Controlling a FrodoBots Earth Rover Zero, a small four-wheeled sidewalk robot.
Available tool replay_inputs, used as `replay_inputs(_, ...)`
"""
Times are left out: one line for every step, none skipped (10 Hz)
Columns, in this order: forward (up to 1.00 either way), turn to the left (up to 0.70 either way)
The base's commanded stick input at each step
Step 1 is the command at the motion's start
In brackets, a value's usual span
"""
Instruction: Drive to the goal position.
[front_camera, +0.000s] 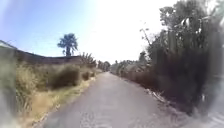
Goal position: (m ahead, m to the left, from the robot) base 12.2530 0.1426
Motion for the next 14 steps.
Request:
replay_inputs(0.62,0.03)
replay_inputs(0.64,0.04)
replay_inputs(0.62,0.05)
replay_inputs(0.59,0.05)
replay_inputs(0.60,0.03)
replay_inputs(0.70,0.04)
replay_inputs(0.68,0.04)
replay_inputs(0.63,0.03)
replay_inputs(0.63,0.03)
replay_inputs(0.69,0.04)
replay_inputs(0.70,0.04)
replay_inputs(0.70,0.04)
replay_inputs(0.70,0.04)
replay_inputs(0.70,0.04)
